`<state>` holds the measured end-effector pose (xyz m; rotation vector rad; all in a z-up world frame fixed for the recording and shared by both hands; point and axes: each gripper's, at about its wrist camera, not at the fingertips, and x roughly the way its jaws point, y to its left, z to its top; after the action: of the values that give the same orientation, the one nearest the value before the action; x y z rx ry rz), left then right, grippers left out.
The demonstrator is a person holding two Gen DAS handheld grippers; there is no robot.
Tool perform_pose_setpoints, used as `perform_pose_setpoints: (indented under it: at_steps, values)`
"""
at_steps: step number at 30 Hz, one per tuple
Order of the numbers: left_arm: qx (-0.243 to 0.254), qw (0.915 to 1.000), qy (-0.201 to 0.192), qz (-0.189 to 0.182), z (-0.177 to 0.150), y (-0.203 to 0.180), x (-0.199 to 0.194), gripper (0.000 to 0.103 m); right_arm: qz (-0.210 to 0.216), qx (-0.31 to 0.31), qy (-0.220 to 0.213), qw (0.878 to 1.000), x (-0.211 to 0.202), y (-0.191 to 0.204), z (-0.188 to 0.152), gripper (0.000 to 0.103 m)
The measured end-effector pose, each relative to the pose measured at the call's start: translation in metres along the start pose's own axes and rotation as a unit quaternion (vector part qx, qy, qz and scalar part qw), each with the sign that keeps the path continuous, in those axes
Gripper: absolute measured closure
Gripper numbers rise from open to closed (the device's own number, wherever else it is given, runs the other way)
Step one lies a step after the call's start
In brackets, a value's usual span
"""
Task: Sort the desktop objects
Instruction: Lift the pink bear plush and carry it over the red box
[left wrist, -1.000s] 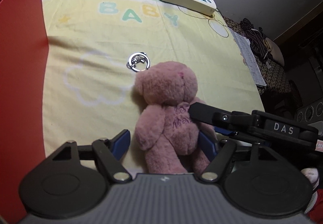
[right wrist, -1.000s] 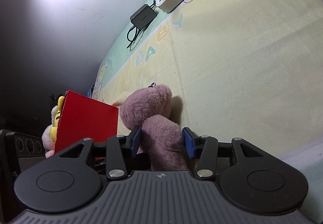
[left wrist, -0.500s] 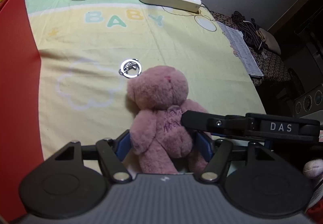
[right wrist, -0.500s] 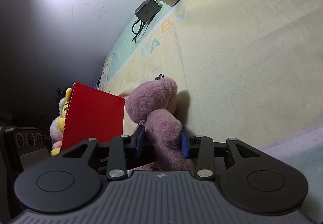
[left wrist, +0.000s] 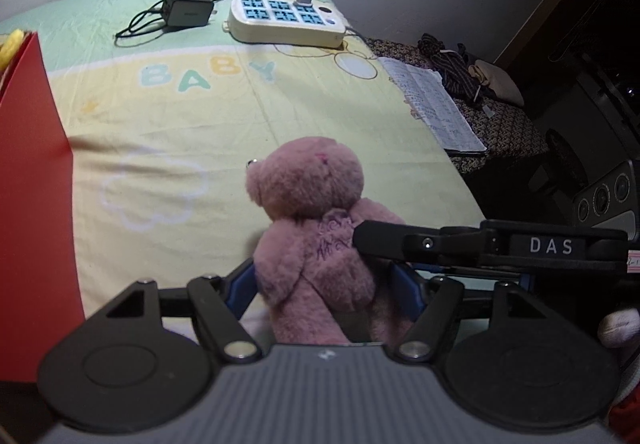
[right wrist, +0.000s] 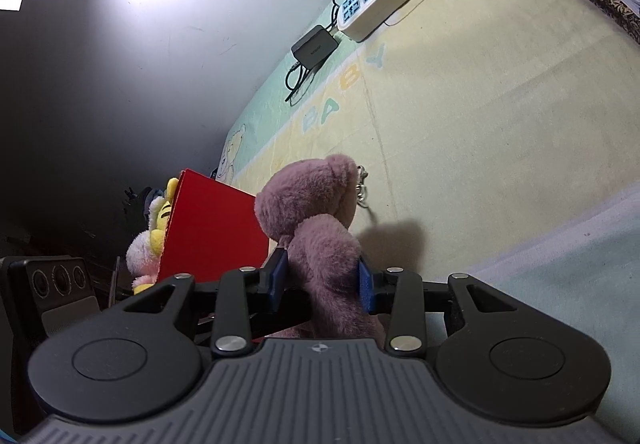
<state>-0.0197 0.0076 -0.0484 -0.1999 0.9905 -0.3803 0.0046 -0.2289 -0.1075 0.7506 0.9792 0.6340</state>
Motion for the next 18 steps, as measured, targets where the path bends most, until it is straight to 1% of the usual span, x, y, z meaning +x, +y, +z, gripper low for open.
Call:
perform_pose_setpoints:
  at_steps: [4, 8, 12, 15, 18]
  values:
    - [0.018, 0.9995, -0.027, 0.005, 0.000, -0.008, -0.014, 0.032, 0.006, -0.012, -0.019, 1.000, -0.008, 0.011, 0.000, 0.064]
    - [0.015, 0.9989, -0.044, -0.005, 0.000, -0.008, -0.028, 0.032, 0.017, -0.023, -0.038, 0.999, -0.015, 0.021, 0.000, 0.064]
    - [0.015, 0.9972, -0.073, -0.010, 0.002, -0.010, -0.046, 0.032, 0.038, -0.036, -0.060, 0.997, -0.023, 0.033, 0.001, 0.064]
    - [0.019, 0.9951, -0.097, -0.003, 0.004, -0.012, -0.061, 0.032, 0.053, -0.054, -0.077, 0.994, -0.027, 0.046, 0.002, 0.064]
    - [0.020, 0.9929, -0.117, 0.005, 0.005, -0.011, -0.076, 0.032, 0.071, -0.063, -0.085, 0.992, -0.028, 0.056, 0.004, 0.064]
